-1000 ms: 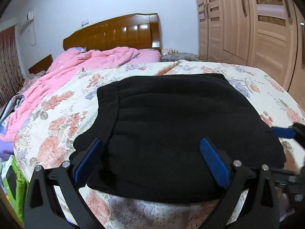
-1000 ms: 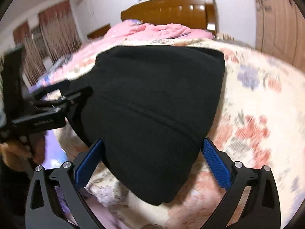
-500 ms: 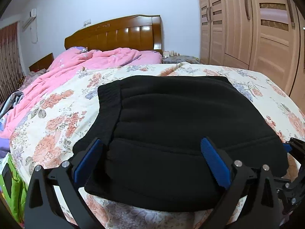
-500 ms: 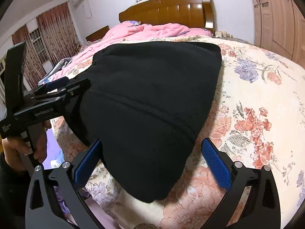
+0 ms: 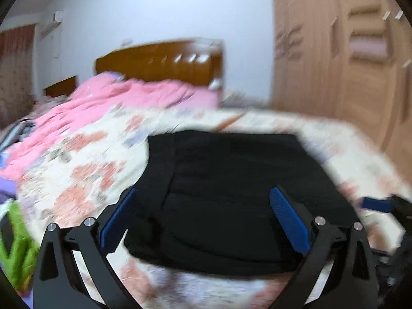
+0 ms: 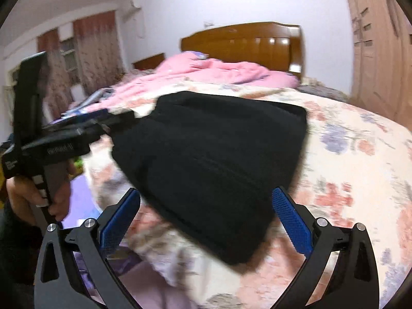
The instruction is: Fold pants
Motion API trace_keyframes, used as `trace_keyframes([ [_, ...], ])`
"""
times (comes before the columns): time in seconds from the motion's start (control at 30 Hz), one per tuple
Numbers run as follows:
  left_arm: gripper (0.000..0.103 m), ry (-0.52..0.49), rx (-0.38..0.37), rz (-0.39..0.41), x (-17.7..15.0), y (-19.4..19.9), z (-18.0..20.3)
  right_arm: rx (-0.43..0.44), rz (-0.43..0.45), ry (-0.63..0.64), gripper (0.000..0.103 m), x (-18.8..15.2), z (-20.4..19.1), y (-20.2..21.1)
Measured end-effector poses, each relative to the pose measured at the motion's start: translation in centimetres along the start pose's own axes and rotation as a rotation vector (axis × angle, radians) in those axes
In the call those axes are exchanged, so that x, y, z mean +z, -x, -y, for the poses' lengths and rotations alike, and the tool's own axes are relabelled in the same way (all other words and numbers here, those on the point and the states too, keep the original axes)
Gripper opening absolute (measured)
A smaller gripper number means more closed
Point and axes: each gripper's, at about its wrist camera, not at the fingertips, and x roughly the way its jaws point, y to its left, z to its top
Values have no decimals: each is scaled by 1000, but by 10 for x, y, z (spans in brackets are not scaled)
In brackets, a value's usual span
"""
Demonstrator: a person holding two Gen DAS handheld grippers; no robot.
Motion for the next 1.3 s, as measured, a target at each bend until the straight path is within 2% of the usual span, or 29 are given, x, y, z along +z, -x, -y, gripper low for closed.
trace_keyframes([
  [0.07, 101, -48, -79, -41, 3, -1, 9, -2, -12, 39, 99, -4, -8, -5],
  [0.13, 101, -116, -104, -68, 4, -9, 23, -35, -11, 92, 99, -7, -14, -7],
  [0.23, 101, -206, -180, -133, 4, -34, 51, -23, -12, 87, 99, -8, -12, -4],
  [0.27, 101, -213, -199, -155, 4, -41, 56, -20, -15, 76, 99, -8, -8, -2],
  [0.3, 102, -210, -193, -232, 1, -57, 61, -20, -16, 64, 99, -9, -4, 0],
  [0.33, 102, -195, -203, -252, -1, -61, 62, -20, -16, 52, 99, -10, -1, 1],
  [0.4, 102, -155, -238, -248, -4, -56, 53, -20, -6, 8, 99, -12, 10, 8],
  [0.5, 102, -181, -253, -272, -11, -43, 44, -12, 55, -59, 99, -9, 25, 24],
  [0.57, 102, -181, -229, -313, -16, -35, 35, -17, 101, -110, 99, -5, 36, 36],
  [0.63, 101, -147, -200, -307, -16, -25, 23, -44, 136, -154, 99, -1, 45, 50],
  [0.77, 101, 10, -171, -167, 0, 14, -2, -126, 214, -192, 99, 5, 42, 80],
  [0.87, 101, 15, -1, -36, 13, 45, -2, -236, 312, -150, 99, 9, 21, 107],
  [0.93, 101, -25, 133, 70, 17, 68, 8, -266, 345, -114, 99, 11, 6, 117],
  [1.03, 101, -65, 225, 175, 20, 92, 27, -317, 363, -89, 99, 13, -15, 125],
  [1.1, 101, -51, 259, 178, 19, 100, 36, -313, 349, -94, 99, 11, -22, 126],
  [1.17, 101, -28, 290, 155, 18, 99, 46, -346, 317, -94, 99, 7, -26, 125],
  [1.3, 101, 7, 277, 75, 13, 86, 52, -352, 244, -140, 99, 1, -15, 108],
])
